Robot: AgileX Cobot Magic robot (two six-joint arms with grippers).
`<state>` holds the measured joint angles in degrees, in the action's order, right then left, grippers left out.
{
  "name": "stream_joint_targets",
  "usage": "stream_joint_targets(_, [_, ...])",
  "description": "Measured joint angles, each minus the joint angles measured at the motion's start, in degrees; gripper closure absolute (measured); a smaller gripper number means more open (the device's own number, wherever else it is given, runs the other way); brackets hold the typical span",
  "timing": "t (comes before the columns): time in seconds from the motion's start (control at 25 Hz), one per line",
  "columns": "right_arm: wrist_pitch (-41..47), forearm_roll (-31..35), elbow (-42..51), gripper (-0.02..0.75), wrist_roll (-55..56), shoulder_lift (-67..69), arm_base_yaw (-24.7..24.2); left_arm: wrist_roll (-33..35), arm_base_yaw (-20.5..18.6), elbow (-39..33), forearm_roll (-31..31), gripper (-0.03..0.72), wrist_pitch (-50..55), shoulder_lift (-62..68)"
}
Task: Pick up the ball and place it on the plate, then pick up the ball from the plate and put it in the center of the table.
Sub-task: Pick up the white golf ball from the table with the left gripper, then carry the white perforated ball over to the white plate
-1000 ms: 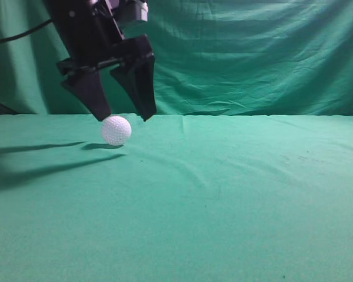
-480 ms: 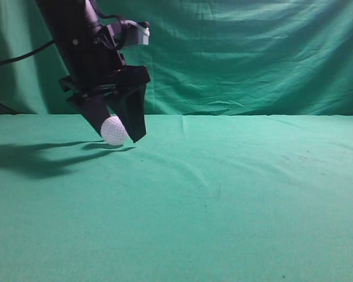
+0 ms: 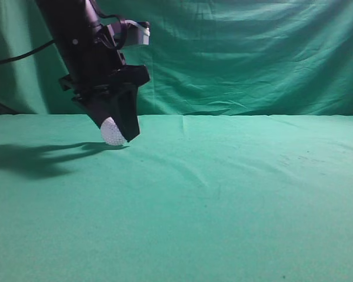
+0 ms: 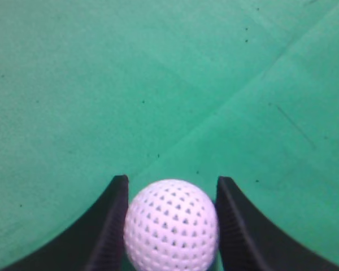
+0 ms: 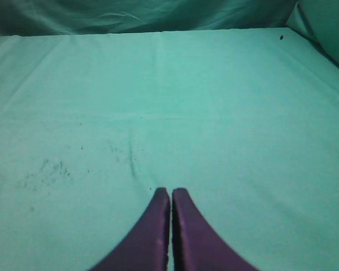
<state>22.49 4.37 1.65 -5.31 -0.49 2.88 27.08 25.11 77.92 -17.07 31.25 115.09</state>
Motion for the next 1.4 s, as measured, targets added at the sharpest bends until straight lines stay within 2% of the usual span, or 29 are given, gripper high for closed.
stream_joint_targets(0.2, [0.0,0.0,0.0,0.738,0.0,0.0,0.0,-0.17,0.0,0.8,0.11,0.377,4.25,-1.8])
stream_joint_targets(0.4, [0.0,0.0,0.0,0.738,-0.02,0.0,0.0,-7.04,-2.16,1.49,1.69,0.377,9.25,-8.64])
stream_joint_targets(0.52, [0.0,0.0,0.0,0.738,-0.11,0.0,0.0,-8.89,-5.92,1.75,2.02,0.377,13.56,-12.98])
stream_joint_targets(0.8, [0.0,0.0,0.0,0.738,-0.11,0.0,0.0,-11.5,-18.23,1.55,2.81,0.377,21.34,-19.68])
stream_joint_targets(1.0, [-1.52,0.52,0.0,0.738,-0.11,0.0,0.0,-11.87,-25.86,-3.6,3.06,0.377,21.34,-23.53])
stream_joint_targets(1.2, [-14.97,12.24,0.0,0.738,0.94,0.0,0.0,-13.86,-30.11,-9.79,7.37,0.377,20.9,-24.67])
stream_joint_targets(1.32, [-20.37,15.65,0.0,0.738,1.86,0.0,0.0,-14.82,-30.83,-13.32,9.81,0.377,18.38,-24.67])
stream_joint_targets(1.4, [-20.21,16.04,-0.48,0.738,2.0,0.0,0.0,-14.95,-30.93,-15.27,10.24,0.377,16.05,-24.67])
